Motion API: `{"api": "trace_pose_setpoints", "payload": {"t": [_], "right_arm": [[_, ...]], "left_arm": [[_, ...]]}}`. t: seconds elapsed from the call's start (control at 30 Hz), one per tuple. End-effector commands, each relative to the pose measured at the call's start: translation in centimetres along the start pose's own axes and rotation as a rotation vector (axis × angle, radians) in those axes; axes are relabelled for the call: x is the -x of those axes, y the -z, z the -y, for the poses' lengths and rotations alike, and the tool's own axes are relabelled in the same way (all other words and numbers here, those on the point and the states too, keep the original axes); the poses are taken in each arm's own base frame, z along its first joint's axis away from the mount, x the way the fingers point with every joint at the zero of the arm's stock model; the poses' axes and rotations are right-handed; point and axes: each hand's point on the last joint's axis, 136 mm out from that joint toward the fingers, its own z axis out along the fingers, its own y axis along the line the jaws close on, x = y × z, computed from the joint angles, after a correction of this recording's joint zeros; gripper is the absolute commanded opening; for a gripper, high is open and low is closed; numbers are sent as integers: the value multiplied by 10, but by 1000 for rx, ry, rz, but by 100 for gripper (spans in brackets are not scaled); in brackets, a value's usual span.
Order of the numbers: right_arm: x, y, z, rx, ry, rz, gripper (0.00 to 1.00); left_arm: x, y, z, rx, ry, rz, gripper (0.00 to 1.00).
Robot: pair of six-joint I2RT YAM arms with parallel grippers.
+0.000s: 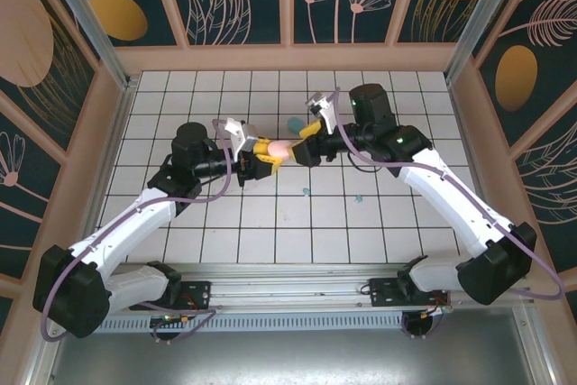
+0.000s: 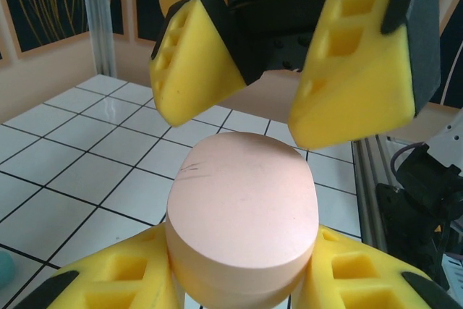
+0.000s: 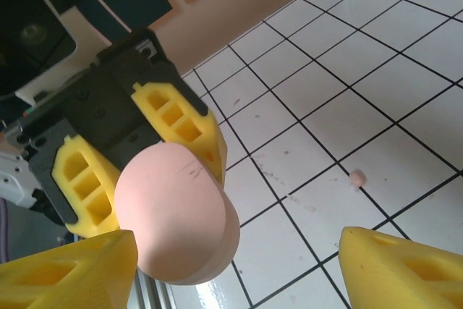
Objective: Insert the wireless bluetooth earbuds into the charging case
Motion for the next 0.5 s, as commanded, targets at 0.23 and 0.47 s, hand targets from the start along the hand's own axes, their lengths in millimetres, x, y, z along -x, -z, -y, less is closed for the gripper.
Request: {"api": "trace_pose_setpoints", "payload": {"t": [0.23,0.47], "right_arm": [[-3,-12,-18,31,165,-19,73],[-6,-14,-17,33,184,-42,68]], "left_arm": [[4,0,10,-53,-15,2,17],[6,2,13,-54,-22,2,17]]}}
